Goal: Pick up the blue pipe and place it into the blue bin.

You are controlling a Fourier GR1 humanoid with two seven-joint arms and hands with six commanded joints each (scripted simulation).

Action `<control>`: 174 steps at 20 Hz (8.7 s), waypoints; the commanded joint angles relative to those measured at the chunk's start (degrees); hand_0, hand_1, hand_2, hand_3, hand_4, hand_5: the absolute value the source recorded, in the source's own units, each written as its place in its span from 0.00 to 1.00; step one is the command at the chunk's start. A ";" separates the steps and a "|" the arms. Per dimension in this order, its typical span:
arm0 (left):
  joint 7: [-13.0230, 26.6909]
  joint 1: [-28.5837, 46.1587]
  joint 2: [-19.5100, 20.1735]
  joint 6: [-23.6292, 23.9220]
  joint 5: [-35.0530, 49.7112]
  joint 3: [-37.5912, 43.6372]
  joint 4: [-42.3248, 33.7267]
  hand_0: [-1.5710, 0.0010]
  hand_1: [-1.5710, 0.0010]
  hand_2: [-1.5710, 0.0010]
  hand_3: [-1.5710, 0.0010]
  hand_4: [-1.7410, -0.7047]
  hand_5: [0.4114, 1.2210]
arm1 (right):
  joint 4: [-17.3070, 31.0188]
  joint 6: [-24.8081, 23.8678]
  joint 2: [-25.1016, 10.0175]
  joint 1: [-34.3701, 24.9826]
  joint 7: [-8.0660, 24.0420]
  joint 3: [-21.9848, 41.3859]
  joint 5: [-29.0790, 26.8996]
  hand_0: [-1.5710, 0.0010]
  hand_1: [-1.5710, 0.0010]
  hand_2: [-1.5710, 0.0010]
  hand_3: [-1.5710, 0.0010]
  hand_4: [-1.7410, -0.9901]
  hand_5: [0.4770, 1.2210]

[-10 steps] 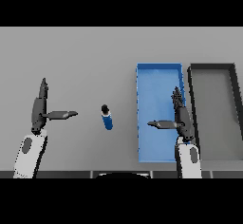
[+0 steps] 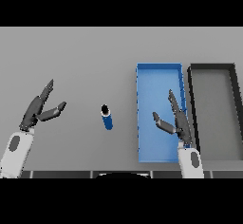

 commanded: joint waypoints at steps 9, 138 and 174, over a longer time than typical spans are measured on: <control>-3.67 2.76 2.86 -9.16 1.39 -3.51 -4.61 1.00 1.00 1.00 1.00 0.62 0.19 | -1.62 -0.72 -1.34 0.39 1.76 1.22 3.10 1.00 1.00 1.00 1.00 0.73 0.17; 5.44 -11.53 -22.01 -10.12 -15.55 -20.12 -2.98 0.99 0.99 0.99 0.99 0.82 0.19 | -6.66 31.08 4.84 -32.27 24.66 14.06 -22.64 0.00 0.00 0.00 0.00 0.34 1.00; 7.10 -8.80 -21.68 -10.85 -14.06 -20.65 -5.52 1.00 1.00 1.00 1.00 0.83 0.06 | 15.93 -3.33 -20.56 -34.39 39.30 2.37 -42.87 0.00 0.00 0.00 0.00 0.11 0.87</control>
